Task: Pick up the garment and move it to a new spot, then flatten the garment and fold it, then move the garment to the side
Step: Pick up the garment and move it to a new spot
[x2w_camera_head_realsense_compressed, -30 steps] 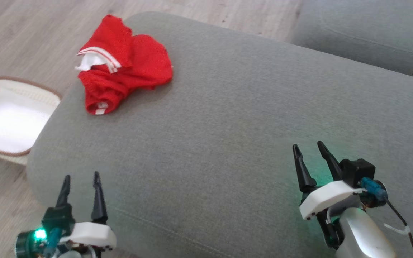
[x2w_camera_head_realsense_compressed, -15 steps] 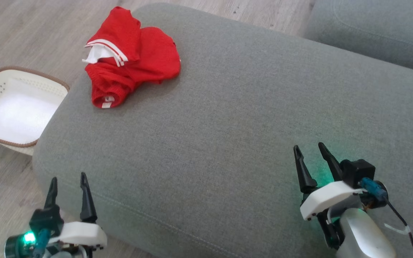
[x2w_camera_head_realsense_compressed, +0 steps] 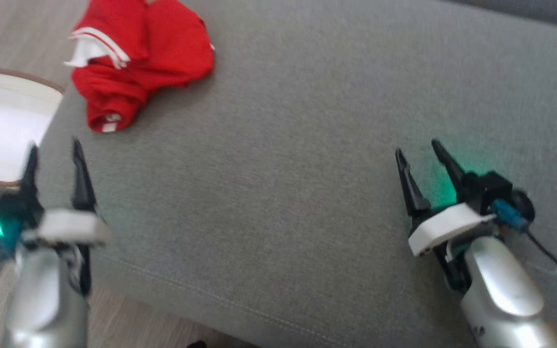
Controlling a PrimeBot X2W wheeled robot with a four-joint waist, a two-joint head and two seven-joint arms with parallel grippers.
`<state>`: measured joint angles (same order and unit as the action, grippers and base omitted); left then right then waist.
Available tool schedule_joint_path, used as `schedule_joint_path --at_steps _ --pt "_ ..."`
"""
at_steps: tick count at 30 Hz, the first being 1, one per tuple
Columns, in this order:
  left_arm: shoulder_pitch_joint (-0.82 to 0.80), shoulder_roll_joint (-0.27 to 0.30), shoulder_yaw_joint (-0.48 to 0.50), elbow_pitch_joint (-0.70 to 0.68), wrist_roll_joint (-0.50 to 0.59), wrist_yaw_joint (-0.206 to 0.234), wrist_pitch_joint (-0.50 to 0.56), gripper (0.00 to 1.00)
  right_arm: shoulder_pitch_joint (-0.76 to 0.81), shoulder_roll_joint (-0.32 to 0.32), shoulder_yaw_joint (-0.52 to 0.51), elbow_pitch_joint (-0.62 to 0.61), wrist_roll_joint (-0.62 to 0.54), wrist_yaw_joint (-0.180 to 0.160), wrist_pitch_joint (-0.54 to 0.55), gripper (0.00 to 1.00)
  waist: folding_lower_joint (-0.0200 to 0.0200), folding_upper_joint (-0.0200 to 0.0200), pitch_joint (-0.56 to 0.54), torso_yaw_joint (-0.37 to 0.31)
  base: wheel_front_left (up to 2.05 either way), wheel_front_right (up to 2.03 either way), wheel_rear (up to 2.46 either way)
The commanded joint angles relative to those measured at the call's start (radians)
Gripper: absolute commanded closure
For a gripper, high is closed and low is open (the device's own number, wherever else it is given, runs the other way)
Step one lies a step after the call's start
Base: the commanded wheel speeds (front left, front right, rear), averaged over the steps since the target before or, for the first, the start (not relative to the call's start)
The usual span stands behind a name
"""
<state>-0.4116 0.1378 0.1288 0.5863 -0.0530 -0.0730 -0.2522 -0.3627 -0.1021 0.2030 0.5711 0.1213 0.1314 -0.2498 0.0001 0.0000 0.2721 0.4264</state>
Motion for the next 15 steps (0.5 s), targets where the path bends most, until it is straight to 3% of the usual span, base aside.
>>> schedule_joint_path --at_steps 1,15 --pt "-0.087 0.06 0.029 -0.009 -0.005 -0.011 -0.01 0.0 -0.035 -0.01 0.038 -0.046 -0.015 -0.001 -0.012 0.0 -0.0001 0.0 0.062 -0.037 0.0 0.0 0.0" --pt "-0.432 0.175 -0.06 0.25 -0.014 -0.054 -0.01 0.0 -0.081 -0.064 0.051 -0.118 -0.016 -0.001 -0.012 0.0 -0.0001 0.0 0.201 -0.148 0.0 0.0 0.0"
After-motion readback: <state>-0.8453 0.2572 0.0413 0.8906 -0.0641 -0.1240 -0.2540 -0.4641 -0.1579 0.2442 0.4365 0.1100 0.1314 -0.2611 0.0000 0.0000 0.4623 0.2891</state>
